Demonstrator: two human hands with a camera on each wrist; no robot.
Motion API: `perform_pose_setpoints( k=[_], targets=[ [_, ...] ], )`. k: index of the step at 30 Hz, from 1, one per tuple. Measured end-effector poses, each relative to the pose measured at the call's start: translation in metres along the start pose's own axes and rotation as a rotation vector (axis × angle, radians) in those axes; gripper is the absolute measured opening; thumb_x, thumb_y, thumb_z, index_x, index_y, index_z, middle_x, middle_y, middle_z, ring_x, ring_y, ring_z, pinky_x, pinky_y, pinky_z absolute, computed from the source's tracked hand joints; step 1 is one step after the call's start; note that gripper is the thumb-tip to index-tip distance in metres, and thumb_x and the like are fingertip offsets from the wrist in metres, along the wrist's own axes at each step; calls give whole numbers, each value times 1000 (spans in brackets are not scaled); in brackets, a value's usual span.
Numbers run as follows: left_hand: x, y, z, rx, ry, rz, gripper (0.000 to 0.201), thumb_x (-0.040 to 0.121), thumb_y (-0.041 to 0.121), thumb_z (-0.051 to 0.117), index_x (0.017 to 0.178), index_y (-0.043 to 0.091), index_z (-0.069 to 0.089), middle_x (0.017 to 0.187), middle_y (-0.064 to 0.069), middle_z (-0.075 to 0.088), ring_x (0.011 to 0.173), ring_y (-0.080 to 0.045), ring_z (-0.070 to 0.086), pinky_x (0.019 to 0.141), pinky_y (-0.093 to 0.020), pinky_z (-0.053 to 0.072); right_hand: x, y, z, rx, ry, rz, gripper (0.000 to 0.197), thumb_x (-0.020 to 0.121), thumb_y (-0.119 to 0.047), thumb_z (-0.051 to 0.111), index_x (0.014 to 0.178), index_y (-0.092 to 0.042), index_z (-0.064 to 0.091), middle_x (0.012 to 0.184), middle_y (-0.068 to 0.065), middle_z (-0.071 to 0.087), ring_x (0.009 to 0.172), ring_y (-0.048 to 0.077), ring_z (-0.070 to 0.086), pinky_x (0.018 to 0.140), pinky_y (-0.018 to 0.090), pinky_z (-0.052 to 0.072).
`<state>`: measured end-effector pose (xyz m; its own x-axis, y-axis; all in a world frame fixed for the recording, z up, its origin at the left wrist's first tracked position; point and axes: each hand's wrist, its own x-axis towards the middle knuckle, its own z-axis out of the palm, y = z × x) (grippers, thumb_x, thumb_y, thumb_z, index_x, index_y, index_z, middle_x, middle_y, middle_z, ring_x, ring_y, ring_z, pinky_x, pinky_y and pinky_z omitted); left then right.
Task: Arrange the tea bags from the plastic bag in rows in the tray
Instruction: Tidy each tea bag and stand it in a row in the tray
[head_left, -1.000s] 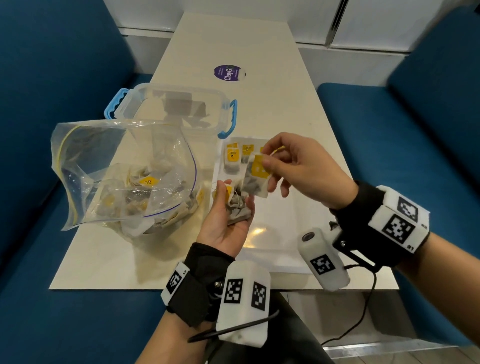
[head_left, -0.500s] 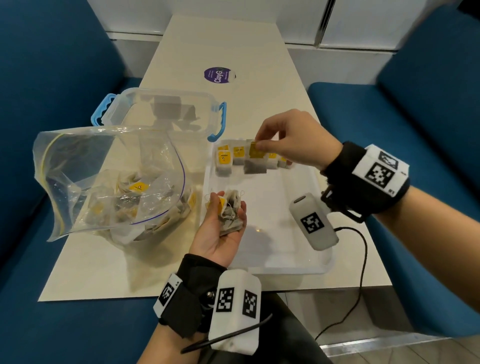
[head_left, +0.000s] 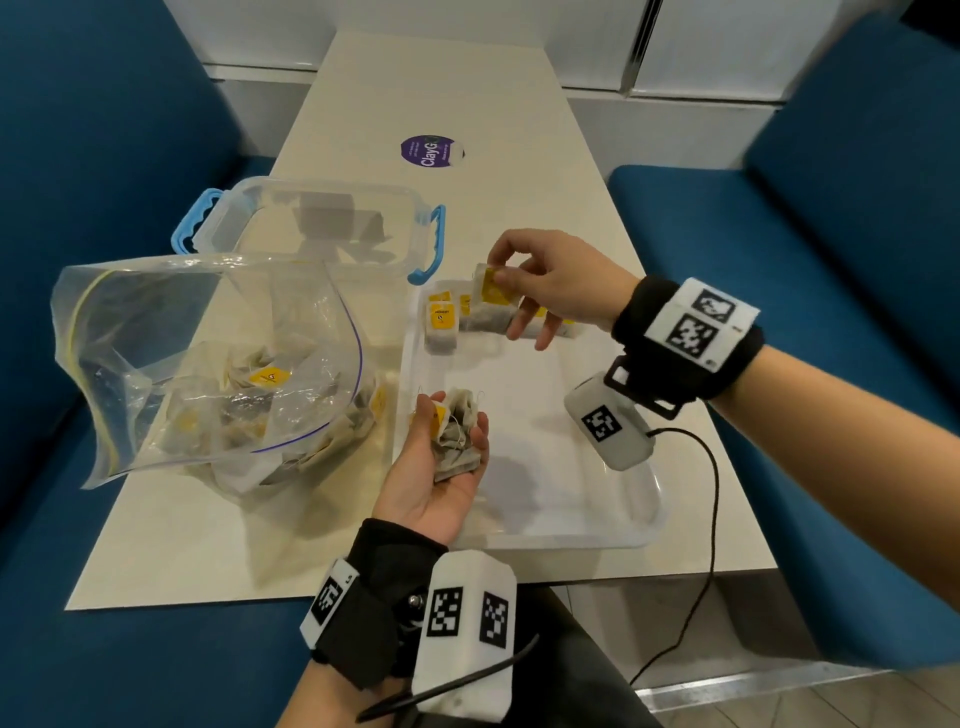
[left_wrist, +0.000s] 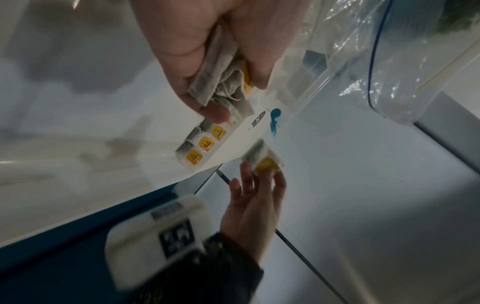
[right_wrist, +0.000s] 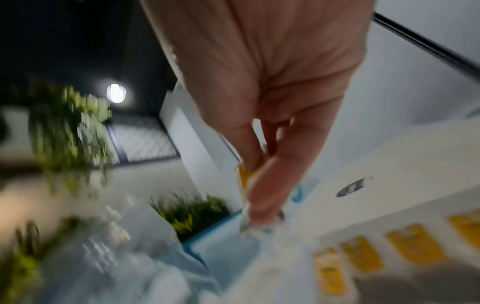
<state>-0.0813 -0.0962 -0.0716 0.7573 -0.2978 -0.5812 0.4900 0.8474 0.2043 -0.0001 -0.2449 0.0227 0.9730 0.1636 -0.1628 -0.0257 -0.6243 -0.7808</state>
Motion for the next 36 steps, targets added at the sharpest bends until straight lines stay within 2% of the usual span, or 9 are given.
perform_pose_setpoints(
  k=[3, 8, 12, 17, 20, 24, 27, 30, 36],
  targets=[
    [1, -1, -3, 27, -9, -9, 22, 94, 32, 49, 90, 13, 58, 94, -12, 59, 75, -21, 59, 49, -20, 53, 17, 14, 9, 13, 24, 64, 12, 98, -14, 39, 107, -12, 48, 98, 15, 57, 49, 16, 64, 38, 27, 52],
    [2, -6, -7, 27, -3, -28, 21, 94, 31, 49, 90, 13, 59, 95, -12, 58, 79, -22, 58, 52, -19, 53, 44, 32, 25, 159, 41, 220, 11, 100, -14, 34, 104, -15, 43, 101, 16, 48, 57, 28, 64, 39, 34, 54],
    [3, -7, -8, 30, 8, -28, 21, 94, 30, 49, 91, 12, 59, 93, -12, 59, 78, -22, 58, 52, -19, 53, 62, 47, 39, 119, 18, 270, 10, 99, -9, 34, 103, -13, 43, 103, 16, 49, 60, 25, 64, 46, 37, 56],
    [3, -7, -8, 35, 11, -29, 22, 93, 31, 51, 93, 12, 60, 93, -11, 60, 77, -23, 59, 52, -20, 54, 75, 56, 49, 37, 78, 266, 15, 97, -7, 42, 107, -5, 53, 97, 14, 52, 57, 20, 61, 42, 34, 53],
    [3, -8, -8, 36, 10, -27, 22, 93, 31, 50, 93, 12, 60, 91, -11, 60, 77, -23, 59, 53, -20, 54, 80, 59, 49, 16, 97, 262, 11, 96, -6, 44, 101, -6, 54, 95, 13, 55, 54, 18, 61, 41, 33, 53],
    [2, -8, -8, 40, 8, -26, 22, 93, 31, 51, 92, 12, 61, 89, -11, 62, 75, -23, 60, 53, -20, 54, 83, 62, 48, 13, 81, 275, 16, 95, -7, 47, 108, -4, 56, 93, 14, 58, 55, 19, 61, 38, 29, 52],
    [1, -8, -7, 39, 13, -25, 22, 93, 31, 51, 92, 12, 61, 87, -11, 62, 75, -23, 59, 53, -20, 54, 85, 63, 48, -26, 71, 266, 18, 94, -7, 49, 109, -5, 57, 96, 14, 60, 58, 22, 63, 40, 29, 53],
    [2, -8, -8, 47, 15, -31, 22, 93, 32, 51, 91, 12, 61, 86, -10, 63, 77, -22, 59, 53, -21, 54, 87, 62, 48, -59, 66, 258, 20, 93, -6, 49, 111, -6, 58, 103, 15, 60, 69, 26, 64, 44, 30, 53],
    [3, -8, -9, 56, 14, -32, 22, 93, 32, 51, 92, 12, 61, 85, -11, 63, 75, -22, 60, 52, -21, 54, 87, 58, 47, -113, 50, 239, 20, 91, -4, 52, 110, -6, 59, 98, 11, 58, 71, 24, 63, 43, 27, 53]
  ],
)
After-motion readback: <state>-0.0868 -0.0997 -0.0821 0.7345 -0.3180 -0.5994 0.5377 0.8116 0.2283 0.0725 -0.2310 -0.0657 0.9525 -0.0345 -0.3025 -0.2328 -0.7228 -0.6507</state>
